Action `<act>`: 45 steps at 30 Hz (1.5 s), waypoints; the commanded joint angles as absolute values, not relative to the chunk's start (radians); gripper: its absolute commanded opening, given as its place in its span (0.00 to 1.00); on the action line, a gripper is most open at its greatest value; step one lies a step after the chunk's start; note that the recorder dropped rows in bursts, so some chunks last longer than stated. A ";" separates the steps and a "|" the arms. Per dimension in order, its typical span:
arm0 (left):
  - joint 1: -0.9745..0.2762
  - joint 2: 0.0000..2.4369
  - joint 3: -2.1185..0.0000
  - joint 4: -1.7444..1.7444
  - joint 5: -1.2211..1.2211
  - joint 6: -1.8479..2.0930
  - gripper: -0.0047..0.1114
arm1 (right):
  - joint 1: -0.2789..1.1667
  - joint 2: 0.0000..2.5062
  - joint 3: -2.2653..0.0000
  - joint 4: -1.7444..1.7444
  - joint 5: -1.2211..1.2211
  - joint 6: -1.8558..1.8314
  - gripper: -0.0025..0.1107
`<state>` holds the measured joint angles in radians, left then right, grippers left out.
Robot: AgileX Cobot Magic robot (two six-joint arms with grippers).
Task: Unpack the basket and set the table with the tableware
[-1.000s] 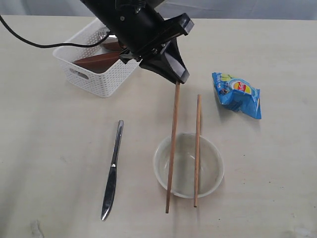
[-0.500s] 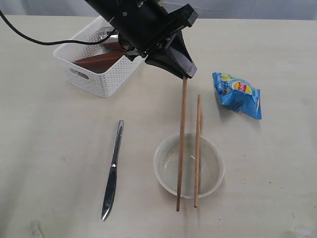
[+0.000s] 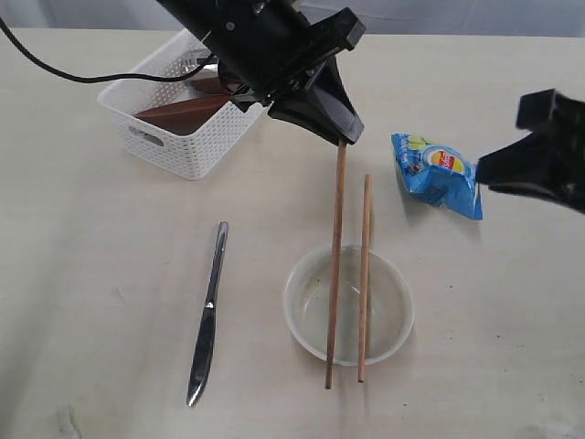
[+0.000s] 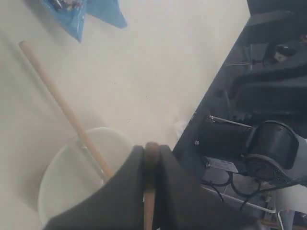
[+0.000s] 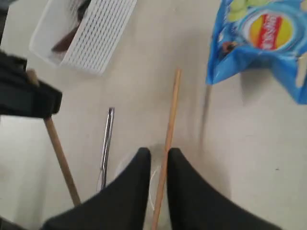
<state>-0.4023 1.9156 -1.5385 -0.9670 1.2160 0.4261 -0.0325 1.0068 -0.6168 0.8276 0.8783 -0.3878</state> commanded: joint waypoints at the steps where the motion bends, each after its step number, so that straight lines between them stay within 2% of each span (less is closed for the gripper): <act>1: -0.404 1.907 -1.543 -0.980 1.221 0.440 0.04 | 0.070 1.057 -0.581 0.974 0.857 -0.577 0.41; 4: -0.404 1.907 -1.543 -0.980 1.221 0.440 0.04 | 0.197 1.058 -0.544 1.112 0.740 -0.672 0.51; 11: -0.404 1.907 -1.543 -0.980 1.221 0.440 0.04 | 0.543 1.139 -0.527 1.151 0.423 -0.665 0.52; 18: -0.404 1.907 -1.543 -0.980 1.221 0.440 0.04 | 0.682 1.256 -0.536 1.245 0.255 -0.667 0.51; 22: -0.404 1.907 -1.543 -0.980 1.221 0.440 0.04 | 0.690 1.267 -0.536 1.257 0.238 -0.667 0.39; 28: -0.404 1.907 -1.543 -0.980 1.221 0.442 0.04 | 0.690 1.264 -0.536 1.257 0.243 -0.667 0.04; 34: -0.404 1.907 -1.543 -0.980 1.221 0.442 0.05 | 0.690 1.264 -0.536 1.287 0.244 -0.667 0.02; 36: -0.404 1.907 -1.543 -0.980 1.221 0.442 0.11 | 0.690 1.264 -0.536 1.287 0.244 -0.667 0.02; 42: -0.404 1.907 -1.543 -0.980 1.221 0.444 0.46 | 0.690 1.264 -0.536 1.302 0.244 -0.667 0.02; 45: -0.404 1.907 -1.543 -0.980 1.221 0.449 0.50 | 0.690 1.264 -0.536 1.315 0.240 -0.667 0.02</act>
